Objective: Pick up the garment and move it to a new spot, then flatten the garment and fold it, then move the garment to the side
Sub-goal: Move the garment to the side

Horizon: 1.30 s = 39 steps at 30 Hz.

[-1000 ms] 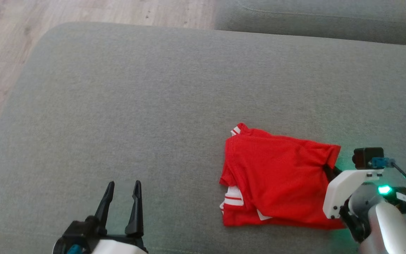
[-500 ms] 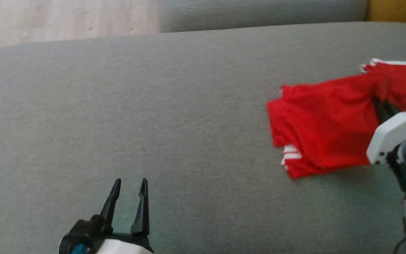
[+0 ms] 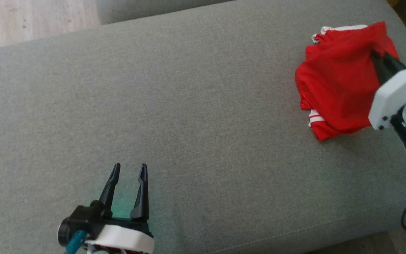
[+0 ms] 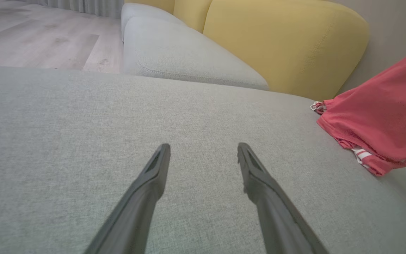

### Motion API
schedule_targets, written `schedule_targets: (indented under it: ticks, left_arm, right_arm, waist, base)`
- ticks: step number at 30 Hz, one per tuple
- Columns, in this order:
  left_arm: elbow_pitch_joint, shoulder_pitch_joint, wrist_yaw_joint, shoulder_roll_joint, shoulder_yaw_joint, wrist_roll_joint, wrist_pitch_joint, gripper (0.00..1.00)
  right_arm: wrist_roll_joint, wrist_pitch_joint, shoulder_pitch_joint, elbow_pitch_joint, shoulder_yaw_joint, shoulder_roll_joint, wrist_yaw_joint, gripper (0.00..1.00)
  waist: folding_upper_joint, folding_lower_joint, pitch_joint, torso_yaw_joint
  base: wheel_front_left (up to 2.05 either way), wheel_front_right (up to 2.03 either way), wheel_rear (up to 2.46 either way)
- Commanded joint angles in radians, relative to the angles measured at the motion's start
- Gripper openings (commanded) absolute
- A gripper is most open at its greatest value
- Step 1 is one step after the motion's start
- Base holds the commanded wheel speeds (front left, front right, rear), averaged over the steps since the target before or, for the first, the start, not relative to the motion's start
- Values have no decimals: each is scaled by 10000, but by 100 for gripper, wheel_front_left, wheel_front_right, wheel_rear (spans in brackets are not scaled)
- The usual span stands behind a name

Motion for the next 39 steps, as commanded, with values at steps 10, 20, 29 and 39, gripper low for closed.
schedule_targets:
  ticks: [10, 20, 29, 39]
  left_arm:
    - [-119, -565, -119, 112, 411, 219, -123, 100]
    - [-831, -710, 20, 367, 290, 446, 147, 100]
    - [-1611, -1132, 55, 540, -33, 781, 661, 100]
    - [-1941, -1256, 158, 677, -226, 950, 1016, 100]
  right_arm:
    - [254, -216, -2266, 1249, 448, -212, 65, 0]
    - [69, -157, -3332, 2913, -266, -1758, 65, 0]
    - [-497, -826, -3717, 3872, -797, -2600, 65, 0]
    - [-1969, -2570, -4197, 4908, -500, -2314, 65, 100]
  waist:
    - [0, -1, 192, 353]
    - [0, -1, 829, 774]
    - [0, -1, 1658, 742]
    - [0, -1, 1999, 719]
  base:
    - [0, 0, 0]
    - [0, 0, 0]
    - [0, 0, 0]
    - [0, 0, 0]
